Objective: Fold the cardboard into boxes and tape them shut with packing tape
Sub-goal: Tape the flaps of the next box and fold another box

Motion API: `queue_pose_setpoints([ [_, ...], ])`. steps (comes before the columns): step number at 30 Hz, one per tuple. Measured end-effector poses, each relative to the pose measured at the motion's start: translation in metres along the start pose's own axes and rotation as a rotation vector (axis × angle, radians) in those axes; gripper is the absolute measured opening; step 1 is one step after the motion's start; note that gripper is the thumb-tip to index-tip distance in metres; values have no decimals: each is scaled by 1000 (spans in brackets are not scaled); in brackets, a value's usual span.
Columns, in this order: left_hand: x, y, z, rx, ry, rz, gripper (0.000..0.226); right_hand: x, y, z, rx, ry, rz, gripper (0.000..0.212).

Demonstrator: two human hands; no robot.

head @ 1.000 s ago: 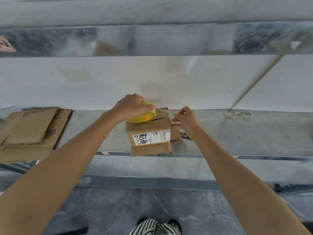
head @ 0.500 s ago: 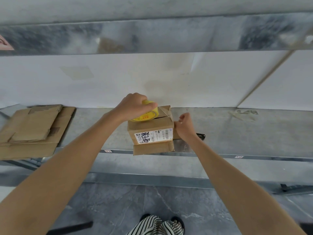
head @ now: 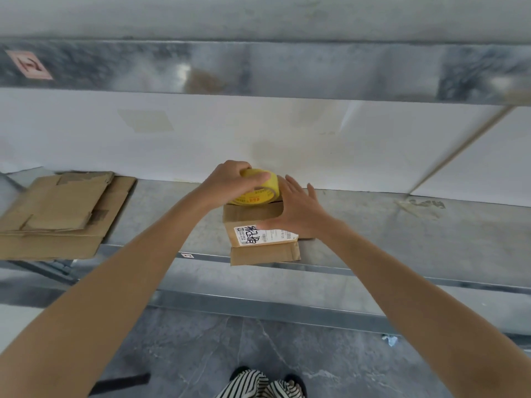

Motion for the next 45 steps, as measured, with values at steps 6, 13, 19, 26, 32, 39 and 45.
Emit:
queue_pose_setpoints([
  [6,2,-6,2,86,138,31,51,-4,4,-4,147,141,56,110],
  [13,6,-28,42,-146,278,3,52,-6,3,-5,214,129,100,103],
  [19,11,-56,35,-571,216,57,51,-6,5,-7,293,115,112,98],
  [26,9,-80,10,-570,165,126,53,-8,6,-7,340,117,111,96],
  [32,13,-91,-5,-476,176,200,54,-7,4,-7,403,86,70,105],
  [39,16,-91,-10,-476,149,245,52,21,-37,-50,486,194,166,76],
  [45,17,-98,-6,-223,-6,195,32,16,-55,-60,362,231,-89,88],
])
Point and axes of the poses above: each hand's wrist, its own x-axis away from the middle knuckle, its own z-axis out of the back of the hand, y = z × x, the point moved 5 cm from there along -x, towards the middle knuckle, and after that the axes turned 12 degrees about -x, right-handed, at the moved point
